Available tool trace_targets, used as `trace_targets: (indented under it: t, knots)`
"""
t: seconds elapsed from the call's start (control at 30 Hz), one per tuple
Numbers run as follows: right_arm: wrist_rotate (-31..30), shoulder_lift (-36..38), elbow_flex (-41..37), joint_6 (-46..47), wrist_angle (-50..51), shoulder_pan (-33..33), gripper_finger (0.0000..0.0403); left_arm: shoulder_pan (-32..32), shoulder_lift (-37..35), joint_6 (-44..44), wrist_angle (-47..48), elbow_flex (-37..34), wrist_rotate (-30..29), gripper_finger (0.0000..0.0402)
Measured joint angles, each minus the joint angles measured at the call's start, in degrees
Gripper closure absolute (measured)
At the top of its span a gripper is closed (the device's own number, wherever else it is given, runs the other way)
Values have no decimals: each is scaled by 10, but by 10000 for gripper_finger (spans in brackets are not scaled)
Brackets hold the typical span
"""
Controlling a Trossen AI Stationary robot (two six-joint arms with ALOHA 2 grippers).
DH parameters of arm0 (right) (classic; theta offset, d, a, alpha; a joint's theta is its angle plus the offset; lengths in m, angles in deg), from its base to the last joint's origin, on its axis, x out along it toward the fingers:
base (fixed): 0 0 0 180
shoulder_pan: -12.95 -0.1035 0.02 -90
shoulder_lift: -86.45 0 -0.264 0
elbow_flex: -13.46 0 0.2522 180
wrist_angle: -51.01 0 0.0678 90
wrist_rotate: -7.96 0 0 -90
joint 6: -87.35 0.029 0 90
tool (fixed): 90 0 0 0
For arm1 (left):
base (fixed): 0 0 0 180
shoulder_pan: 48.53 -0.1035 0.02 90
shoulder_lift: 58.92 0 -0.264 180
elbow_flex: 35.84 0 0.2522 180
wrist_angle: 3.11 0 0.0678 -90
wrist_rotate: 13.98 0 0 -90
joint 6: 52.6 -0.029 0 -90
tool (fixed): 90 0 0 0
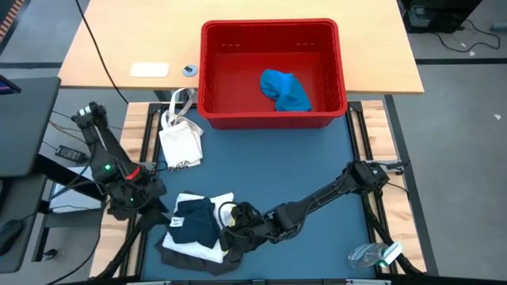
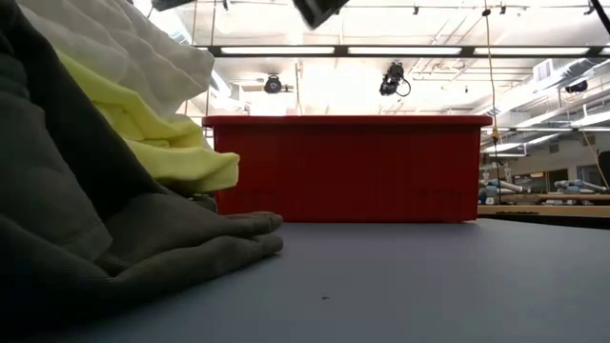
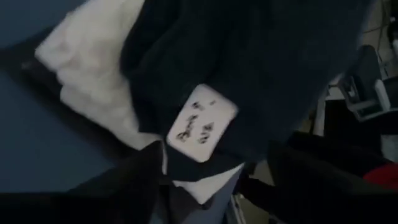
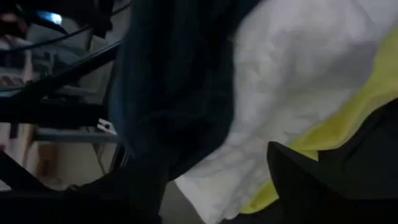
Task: Fold laundry
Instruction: Put the stack of clothes into bin
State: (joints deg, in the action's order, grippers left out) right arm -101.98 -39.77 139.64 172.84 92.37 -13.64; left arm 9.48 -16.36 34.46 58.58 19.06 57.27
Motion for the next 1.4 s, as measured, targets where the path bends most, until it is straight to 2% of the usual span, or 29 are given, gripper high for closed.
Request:
trace_targets:
  t: [0.13,0.27,0.43,0.63,0.83,1.0,1.13,1.27,1.4]
  knots:
    - [-44,16,-58,13,-85,-10,89,21,5,37,-30,-49,-7,54]
    - [-94,48,-107,54,-110,-27,55,27,5,73,-89,-106,-8,8]
    - [-132,60,-163,95,-199,-47,33,25,5,79,-226,-179,-15,7]
    - [-115,45,-207,88,-305,-20,27,25,5,46,-408,-252,-47,7]
    - [-65,46,-226,73,-300,21,31,25,5,33,-477,-277,-95,8]
    - [17,44,-228,74,-301,37,38,20,6,32,-479,-277,-118,23]
    - [12,43,-228,74,-300,34,56,-3,6,12,-492,-277,-119,53]
    - [35,10,-227,71,-346,42,75,-40,6,-20,-516,-277,-121,90]
    - [36,-25,-227,74,-414,51,126,-73,9,-24,-528,-277,-105,144]
